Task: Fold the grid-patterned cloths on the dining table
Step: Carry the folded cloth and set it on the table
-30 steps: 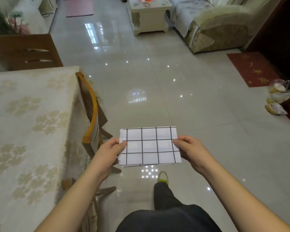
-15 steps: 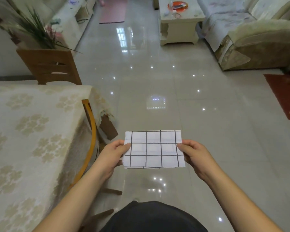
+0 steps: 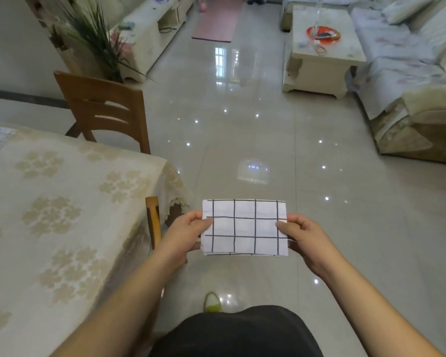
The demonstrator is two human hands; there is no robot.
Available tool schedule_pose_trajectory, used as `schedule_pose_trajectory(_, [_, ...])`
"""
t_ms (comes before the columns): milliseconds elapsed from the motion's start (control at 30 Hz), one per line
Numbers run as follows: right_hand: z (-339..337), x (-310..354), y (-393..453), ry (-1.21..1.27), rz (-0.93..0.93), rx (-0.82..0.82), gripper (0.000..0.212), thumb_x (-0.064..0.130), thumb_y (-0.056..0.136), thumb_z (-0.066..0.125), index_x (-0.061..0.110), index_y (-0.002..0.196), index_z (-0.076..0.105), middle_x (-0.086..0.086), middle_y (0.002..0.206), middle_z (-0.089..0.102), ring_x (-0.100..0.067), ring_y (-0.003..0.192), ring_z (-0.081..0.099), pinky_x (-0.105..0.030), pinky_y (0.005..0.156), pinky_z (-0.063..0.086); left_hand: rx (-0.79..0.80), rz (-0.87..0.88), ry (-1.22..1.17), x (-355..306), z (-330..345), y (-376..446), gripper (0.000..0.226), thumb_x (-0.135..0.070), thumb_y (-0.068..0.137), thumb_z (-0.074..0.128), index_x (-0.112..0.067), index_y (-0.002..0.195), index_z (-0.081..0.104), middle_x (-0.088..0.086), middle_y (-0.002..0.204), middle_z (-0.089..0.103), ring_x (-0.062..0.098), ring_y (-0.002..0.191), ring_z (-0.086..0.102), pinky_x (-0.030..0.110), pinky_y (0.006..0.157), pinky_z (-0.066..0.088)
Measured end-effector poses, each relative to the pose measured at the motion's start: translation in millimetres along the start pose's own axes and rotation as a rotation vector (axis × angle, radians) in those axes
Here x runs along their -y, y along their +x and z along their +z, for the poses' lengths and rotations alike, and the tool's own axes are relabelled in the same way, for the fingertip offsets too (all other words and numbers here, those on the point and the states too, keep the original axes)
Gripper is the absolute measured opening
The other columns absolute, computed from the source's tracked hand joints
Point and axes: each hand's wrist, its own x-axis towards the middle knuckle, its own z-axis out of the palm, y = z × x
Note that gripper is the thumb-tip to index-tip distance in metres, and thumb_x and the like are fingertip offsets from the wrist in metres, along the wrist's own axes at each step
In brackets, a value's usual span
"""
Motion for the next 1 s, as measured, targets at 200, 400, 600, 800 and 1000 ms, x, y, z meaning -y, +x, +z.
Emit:
schedule_pose_trajectory(200, [10.1,42.1,62.8,0.018,-0.022,-0.007,0.015,0.008,0.088,0.066,0.006,0.104,0.065,-0.013,0.087,0.056,-0.013,0.07,0.062,-0.02,0.059,0.051,-0.052,-0.003,-0.02,-42.5,-11.1,70.9,0.008,-0.017,0.094,0.06,-0.012,0.096,0.065,0.006,0.083,0.073,0.016,0.068,0.069,0.026,0.054,0.052])
schedule_pose_trajectory(400, [-2.6,74.0,141.5,-0.004,0.017,0.001,0.013,0.011,0.088,0.068,0.008,0.1,0.064,-0.01,0.08,0.05,-0.008,0.067,0.058,-0.019,0.059,0.049,-0.111,-0.018,-0.071,-79.3,5.9,143.0,0.006,-0.016,0.093,0.061,-0.012,0.094,0.065,0.017,0.088,0.071,0.029,0.076,0.065,0.045,0.068,0.053])
schedule_pose_trajectory(600, [-27.1,119.1,244.4,0.007,0.026,0.026,0.022,0.014,0.086,0.071,0.008,0.107,0.064,0.002,0.074,0.061,-0.007,0.068,0.061,-0.023,0.064,0.048,-0.189,-0.021,-0.091,-130.6,36.6,223.6,0.01,-0.016,0.093,0.061,-0.01,0.099,0.067,0.007,0.082,0.072,0.009,0.06,0.066,0.019,0.047,0.049])
schedule_pose_trajectory(800, [-47.6,179.6,327.3,-0.021,0.021,0.071,0.017,0.012,0.086,0.071,0.012,0.101,0.063,0.004,0.074,0.056,-0.003,0.063,0.058,-0.016,0.053,0.045,-0.211,-0.045,-0.136,-189.5,56.7,283.6,0.015,-0.026,0.089,0.065,-0.016,0.1,0.07,0.018,0.102,0.072,0.027,0.084,0.062,0.038,0.078,0.046])
schedule_pose_trajectory(1000, [-38.8,221.2,394.4,-0.027,0.005,0.112,0.019,0.014,0.085,0.072,0.018,0.102,0.064,0.003,0.086,0.068,-0.012,0.082,0.063,-0.027,0.071,0.048,-0.285,-0.067,-0.222,-220.4,58.3,326.9,0.017,-0.015,0.094,0.06,-0.005,0.107,0.065,0.009,0.088,0.072,0.016,0.068,0.067,0.023,0.05,0.051])
